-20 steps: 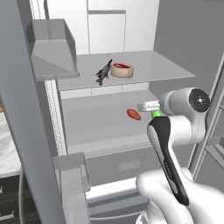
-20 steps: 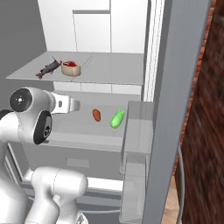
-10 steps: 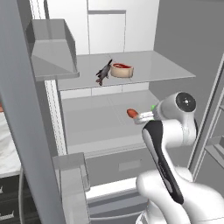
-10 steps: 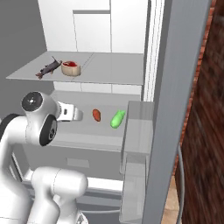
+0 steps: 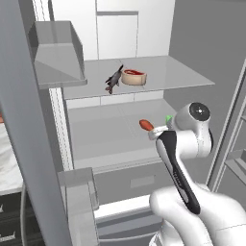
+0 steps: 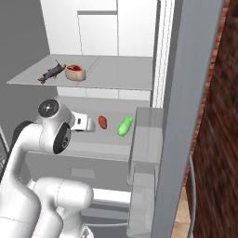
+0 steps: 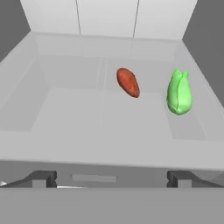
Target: Gather the sweet potato and corn from the fridge and place them on a tray on the dining counter. Then gather the fish and steak from the fridge and place them on the other tray.
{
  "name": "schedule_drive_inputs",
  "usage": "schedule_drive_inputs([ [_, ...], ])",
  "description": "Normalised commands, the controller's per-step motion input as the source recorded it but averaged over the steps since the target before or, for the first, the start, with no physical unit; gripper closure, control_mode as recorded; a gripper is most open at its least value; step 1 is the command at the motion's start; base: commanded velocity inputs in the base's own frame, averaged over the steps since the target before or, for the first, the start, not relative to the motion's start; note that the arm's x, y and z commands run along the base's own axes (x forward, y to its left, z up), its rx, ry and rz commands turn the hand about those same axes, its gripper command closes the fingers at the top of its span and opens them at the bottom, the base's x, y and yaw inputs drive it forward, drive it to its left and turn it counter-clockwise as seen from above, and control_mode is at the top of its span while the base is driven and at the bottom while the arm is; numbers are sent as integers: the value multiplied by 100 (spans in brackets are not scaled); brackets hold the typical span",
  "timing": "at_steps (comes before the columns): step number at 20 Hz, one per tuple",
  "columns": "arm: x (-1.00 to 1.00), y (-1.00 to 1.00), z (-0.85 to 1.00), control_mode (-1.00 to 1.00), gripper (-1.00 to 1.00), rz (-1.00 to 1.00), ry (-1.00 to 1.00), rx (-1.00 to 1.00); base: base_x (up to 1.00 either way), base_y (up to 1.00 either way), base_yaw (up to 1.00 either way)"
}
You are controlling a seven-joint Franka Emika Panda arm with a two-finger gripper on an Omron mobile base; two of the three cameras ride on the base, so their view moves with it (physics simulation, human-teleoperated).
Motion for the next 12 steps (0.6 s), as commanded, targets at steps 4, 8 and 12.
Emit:
schedule_drive_inputs([
  [4,42,-18,-2,-100,-100,2,0,0,0,0,0],
  [8,43,-15,-17,-100,-100,0,0,-2,0,0,0],
  [12,53,-5,-22,-100,-100,0,3,-3,0,0,0],
])
